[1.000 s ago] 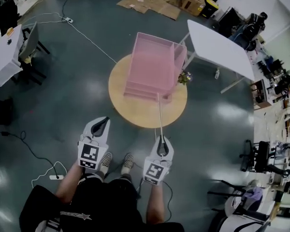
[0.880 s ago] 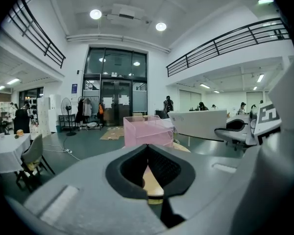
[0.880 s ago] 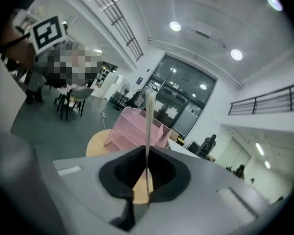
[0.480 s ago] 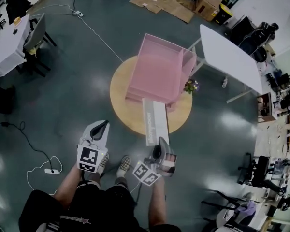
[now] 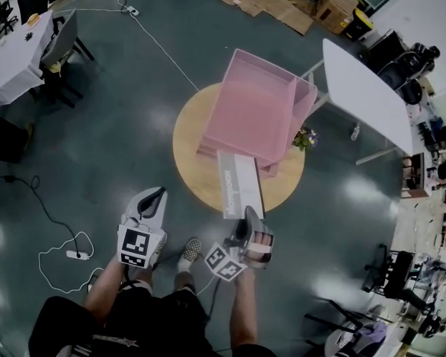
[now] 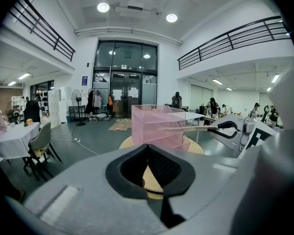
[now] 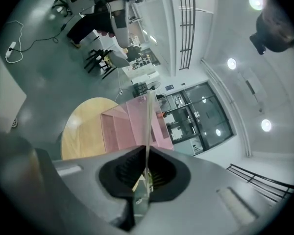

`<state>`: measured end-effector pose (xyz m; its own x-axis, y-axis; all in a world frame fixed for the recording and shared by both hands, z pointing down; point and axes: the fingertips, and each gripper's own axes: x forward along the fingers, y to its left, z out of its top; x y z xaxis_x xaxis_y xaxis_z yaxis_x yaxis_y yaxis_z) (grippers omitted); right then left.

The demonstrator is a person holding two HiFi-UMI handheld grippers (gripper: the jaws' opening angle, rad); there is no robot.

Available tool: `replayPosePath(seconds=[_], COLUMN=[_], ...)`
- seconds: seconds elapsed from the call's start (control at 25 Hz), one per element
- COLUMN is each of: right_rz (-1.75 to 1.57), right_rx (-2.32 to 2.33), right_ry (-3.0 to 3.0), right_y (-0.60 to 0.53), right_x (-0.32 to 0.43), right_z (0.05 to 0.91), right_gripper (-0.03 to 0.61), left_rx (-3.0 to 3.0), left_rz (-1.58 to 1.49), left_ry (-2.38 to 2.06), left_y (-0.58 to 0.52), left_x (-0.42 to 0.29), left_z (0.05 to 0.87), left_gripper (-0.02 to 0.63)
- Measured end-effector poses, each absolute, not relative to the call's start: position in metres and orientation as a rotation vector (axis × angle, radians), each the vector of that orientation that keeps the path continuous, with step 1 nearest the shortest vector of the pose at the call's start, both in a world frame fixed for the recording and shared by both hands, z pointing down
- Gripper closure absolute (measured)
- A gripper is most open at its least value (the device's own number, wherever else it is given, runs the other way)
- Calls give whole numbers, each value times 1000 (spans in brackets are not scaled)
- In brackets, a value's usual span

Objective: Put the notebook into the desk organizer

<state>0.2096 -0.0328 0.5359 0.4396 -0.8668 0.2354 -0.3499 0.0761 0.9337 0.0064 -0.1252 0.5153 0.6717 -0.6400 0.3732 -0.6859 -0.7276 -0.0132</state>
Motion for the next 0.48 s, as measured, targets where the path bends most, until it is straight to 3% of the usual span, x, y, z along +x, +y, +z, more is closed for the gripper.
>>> replayPosePath(seconds=[0.48], right_rz=[-526], right_rx=[1490], right_ry=[-1133], right_y=[-54], right_x=[219], right_z=[552], right_gripper=[565], left_rx=[2722], left_rz=[563], left_ry=[-1118], left_y=[-134], left_x=[9], left_z=[530], left_gripper=[603])
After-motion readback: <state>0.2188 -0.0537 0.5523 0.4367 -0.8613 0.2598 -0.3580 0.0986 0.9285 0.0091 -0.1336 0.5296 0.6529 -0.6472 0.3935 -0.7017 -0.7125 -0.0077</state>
